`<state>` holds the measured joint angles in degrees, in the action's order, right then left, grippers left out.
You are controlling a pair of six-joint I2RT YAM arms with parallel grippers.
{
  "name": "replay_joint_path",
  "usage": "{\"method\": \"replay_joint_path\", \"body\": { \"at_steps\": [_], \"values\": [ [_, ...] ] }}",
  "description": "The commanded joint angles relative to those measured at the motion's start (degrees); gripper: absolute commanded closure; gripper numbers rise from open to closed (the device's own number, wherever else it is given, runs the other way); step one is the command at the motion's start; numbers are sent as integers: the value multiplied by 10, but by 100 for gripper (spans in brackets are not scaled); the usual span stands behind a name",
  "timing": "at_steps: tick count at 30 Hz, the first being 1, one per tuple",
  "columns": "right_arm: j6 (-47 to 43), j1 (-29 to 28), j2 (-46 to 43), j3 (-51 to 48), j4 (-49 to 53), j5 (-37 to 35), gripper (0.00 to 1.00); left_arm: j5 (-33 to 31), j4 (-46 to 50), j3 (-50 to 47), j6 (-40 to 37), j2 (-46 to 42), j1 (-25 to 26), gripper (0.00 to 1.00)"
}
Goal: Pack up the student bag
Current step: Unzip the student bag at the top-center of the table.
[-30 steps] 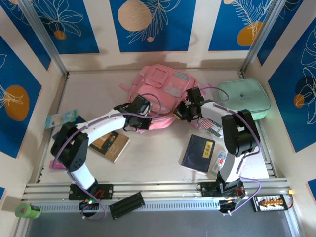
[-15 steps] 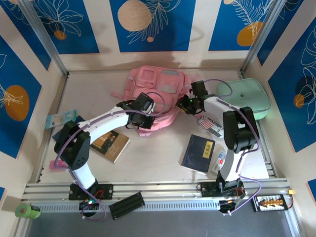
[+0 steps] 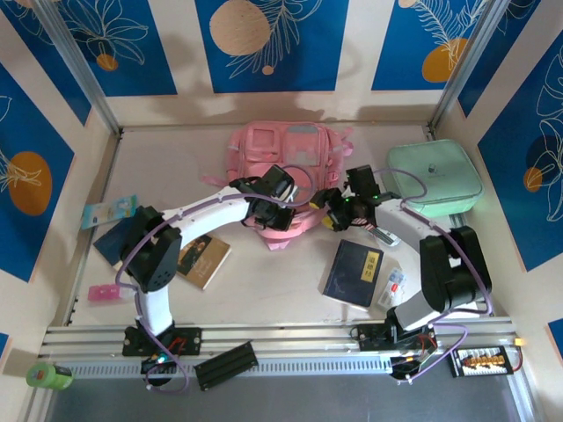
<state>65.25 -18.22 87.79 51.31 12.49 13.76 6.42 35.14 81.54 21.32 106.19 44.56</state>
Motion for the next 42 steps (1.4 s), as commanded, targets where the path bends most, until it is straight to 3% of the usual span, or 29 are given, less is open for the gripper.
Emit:
{"method": "replay_joint_path", "body": {
  "at_steps": [1, 12, 15, 19, 25, 31, 36, 42],
  "values": [
    [47, -16, 28, 21, -14, 18, 32, 13, -9, 15, 9, -1, 5, 100],
    [76, -53, 98, 68, 7, -18, 33, 13, -15, 9, 13, -10, 7, 100],
    [76, -59, 111, 74, 23, -30, 45, 2, -5, 12, 9, -9, 6, 100],
    [46, -59, 125, 90, 46, -58, 69, -24, 27, 17, 0, -12, 6, 100],
    [-11, -45, 123, 110, 80, -113, 86, -69, 71, -12, -19, -37, -8, 100],
    [-60, -28, 101, 115, 116, -170, 90, -114, 81, -84, -45, -81, -56, 100],
    [-84, -8, 96, 115, 118, -185, 91, -98, 51, -116, -73, -87, -105, 100],
    [-146, 14, 131, 161, 102, -169, 90, -66, -41, -106, -116, -52, -125, 100]
  ]
}}
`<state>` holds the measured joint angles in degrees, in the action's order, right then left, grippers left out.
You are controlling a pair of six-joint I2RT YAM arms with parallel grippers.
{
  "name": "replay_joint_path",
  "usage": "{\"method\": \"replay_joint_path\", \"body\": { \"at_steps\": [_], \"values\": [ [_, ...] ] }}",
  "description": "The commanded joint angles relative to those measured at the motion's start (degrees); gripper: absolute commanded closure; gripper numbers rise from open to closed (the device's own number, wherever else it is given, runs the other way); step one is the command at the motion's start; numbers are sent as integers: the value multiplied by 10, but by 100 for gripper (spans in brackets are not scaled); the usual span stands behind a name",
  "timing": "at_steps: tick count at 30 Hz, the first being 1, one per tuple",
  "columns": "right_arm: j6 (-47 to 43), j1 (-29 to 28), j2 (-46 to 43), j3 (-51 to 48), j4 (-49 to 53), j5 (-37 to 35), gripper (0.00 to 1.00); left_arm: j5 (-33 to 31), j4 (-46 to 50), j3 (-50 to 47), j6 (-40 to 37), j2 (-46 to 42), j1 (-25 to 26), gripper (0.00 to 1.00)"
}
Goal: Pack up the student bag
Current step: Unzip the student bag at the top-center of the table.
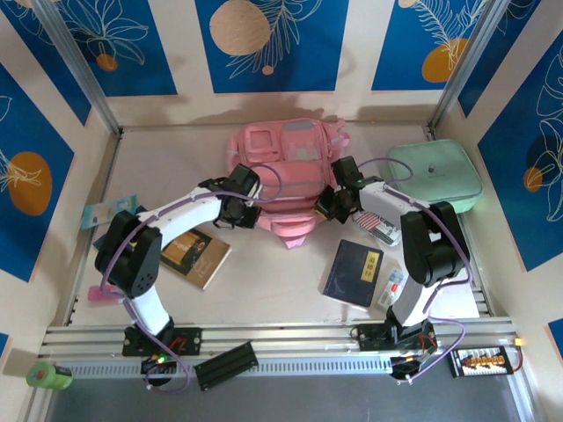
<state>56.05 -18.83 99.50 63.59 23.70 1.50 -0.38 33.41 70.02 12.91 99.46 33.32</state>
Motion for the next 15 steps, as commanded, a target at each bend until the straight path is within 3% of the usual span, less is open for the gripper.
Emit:
{"method": "replay_joint_path", "body": {
  "at_steps": [1, 4, 8, 15],
  "values": [
    [-64, 22, 21, 50, -6, -43, 90, 17, -26, 21, -35, 27, -13, 100],
    [-65, 25, 9, 51, -5, -39, 82, 61, -26, 51, -39, 45, 0, 100],
    [-21, 37, -63, 4, -12, -31, 53, 117, -22, 94, -67, 57, 45, 100],
    [77, 35, -170, -63, 54, -21, 28, 135, -34, 114, -46, 72, 85, 100]
  ]
}}
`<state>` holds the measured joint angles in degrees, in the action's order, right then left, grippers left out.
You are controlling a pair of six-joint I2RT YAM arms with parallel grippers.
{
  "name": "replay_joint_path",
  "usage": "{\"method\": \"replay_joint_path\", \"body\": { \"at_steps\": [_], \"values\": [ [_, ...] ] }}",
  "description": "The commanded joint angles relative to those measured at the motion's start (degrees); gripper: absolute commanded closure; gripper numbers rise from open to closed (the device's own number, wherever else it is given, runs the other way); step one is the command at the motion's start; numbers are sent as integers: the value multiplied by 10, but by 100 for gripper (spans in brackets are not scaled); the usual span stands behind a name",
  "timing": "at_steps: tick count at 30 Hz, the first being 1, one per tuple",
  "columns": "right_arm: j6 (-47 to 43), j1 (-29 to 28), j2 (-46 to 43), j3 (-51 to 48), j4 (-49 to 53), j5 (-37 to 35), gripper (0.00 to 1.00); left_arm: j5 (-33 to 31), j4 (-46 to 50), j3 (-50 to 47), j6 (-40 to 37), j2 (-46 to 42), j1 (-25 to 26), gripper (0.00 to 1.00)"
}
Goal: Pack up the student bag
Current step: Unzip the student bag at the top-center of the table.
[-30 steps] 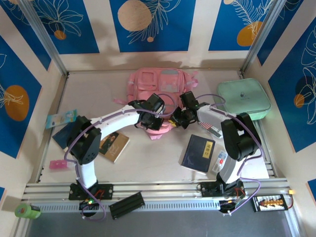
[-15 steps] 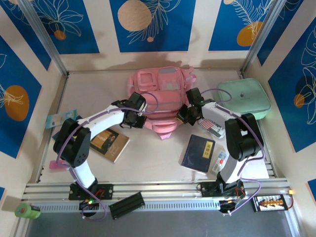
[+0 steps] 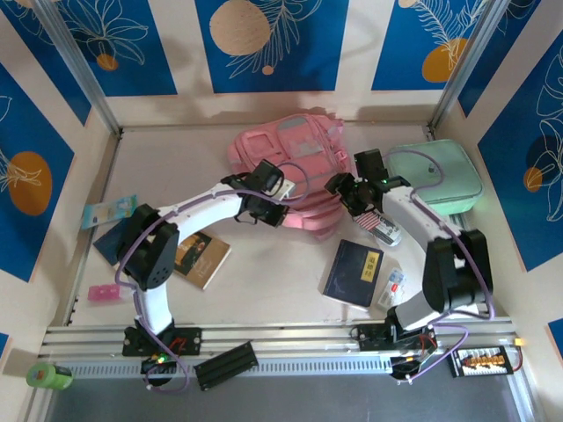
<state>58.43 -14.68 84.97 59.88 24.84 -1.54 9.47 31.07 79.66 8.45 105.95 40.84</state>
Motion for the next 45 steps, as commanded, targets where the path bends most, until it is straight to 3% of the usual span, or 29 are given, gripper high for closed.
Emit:
{"method": "replay_joint_path", "body": {
  "at_steps": [1, 8, 14, 18, 23, 28, 34, 37, 45],
  "values": [
    [66, -11, -31, -32, 53, 13, 27, 39, -18, 17, 5, 8, 13, 100],
    [142, -63, -17, -41, 68, 7, 18, 31, -38, 8, 24, 25, 26, 100],
    [164, -73, 35, -10, 99, -19, 12, 22, -49, -9, 27, 21, 26, 100],
    [170, -76, 69, -2, 80, -15, 12, 24, -50, -13, 27, 18, 27, 100],
    [116, -77, 122, 54, 75, -12, 16, 21, -44, -13, 25, 22, 27, 100],
    [115, -78, 137, 53, 77, -16, 30, -9, -18, -7, 18, 23, 27, 100],
    [94, -73, 120, 40, 71, -41, 75, -75, 44, 1, -36, 22, 23, 100],
    [75, -69, 115, 46, 78, -50, 80, -113, 76, 5, -61, 26, 12, 100],
    [57, -50, 101, 46, 70, -51, 82, -154, 69, -4, -83, 33, -65, 100]
  ]
}}
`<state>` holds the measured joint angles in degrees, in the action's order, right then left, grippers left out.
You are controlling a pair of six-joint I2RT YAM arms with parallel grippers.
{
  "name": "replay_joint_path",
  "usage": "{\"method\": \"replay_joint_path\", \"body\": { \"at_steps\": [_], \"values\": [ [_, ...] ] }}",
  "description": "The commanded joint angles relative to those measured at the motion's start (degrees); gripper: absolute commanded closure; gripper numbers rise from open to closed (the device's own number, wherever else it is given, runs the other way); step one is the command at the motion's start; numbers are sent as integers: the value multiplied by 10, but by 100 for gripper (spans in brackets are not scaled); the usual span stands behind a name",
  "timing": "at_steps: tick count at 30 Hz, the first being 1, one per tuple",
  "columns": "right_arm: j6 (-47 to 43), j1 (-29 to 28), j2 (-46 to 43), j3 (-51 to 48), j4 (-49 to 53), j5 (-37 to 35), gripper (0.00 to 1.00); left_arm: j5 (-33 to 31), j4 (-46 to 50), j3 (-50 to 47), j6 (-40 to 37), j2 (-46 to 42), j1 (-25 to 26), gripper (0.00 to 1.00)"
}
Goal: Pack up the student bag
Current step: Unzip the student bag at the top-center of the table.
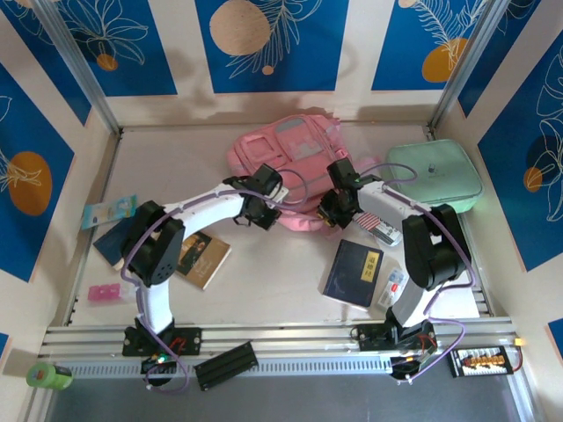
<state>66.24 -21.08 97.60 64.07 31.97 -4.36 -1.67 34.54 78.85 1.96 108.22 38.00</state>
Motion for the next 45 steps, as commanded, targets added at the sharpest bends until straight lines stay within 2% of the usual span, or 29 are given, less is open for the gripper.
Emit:
{"method": "replay_joint_path", "body": {
  "at_steps": [1, 8, 11, 15, 22, 26, 28, 32, 35, 37, 40, 45],
  "values": [
    [-22, 17, -28, 4, -4, -22, 82, -38, 30, 8, -15, 16, -51, 100],
    [-28, 22, -36, -7, -38, 22, 82, 0, 11, 74, -14, 65, -115, 100],
    [-28, 21, -36, -16, -82, 76, 82, 26, 29, 127, -13, 104, -138, 100],
    [-19, 6, -32, -17, -115, 127, 82, 16, 54, 185, -12, 139, -154, 100],
    [38, -43, -1, -5, -176, 189, 80, -1, 61, 219, 7, 159, -174, 100],
    [43, -67, 16, 21, -175, 188, 80, -20, 58, 228, 14, 161, -191, 100],
    [41, -75, 28, 33, -177, 190, 78, -9, 75, 238, 23, 162, -199, 100],
    [35, -80, 68, 69, -228, 267, 66, 64, 83, 203, 50, 109, -202, 75],
    [-5, -87, 87, 111, -187, 278, 58, 40, 58, 142, 82, 38, -204, 54],
    [-41, -86, 76, 117, -151, 254, 51, 15, 51, 111, 103, -7, -206, 46],
    [-104, -77, 30, 105, -84, 182, 41, 2, 38, 64, 128, -72, -209, 35],
    [-170, -62, -72, 29, 9, 37, 30, 48, 3, -4, 167, -156, -209, 25]
  ]
}}
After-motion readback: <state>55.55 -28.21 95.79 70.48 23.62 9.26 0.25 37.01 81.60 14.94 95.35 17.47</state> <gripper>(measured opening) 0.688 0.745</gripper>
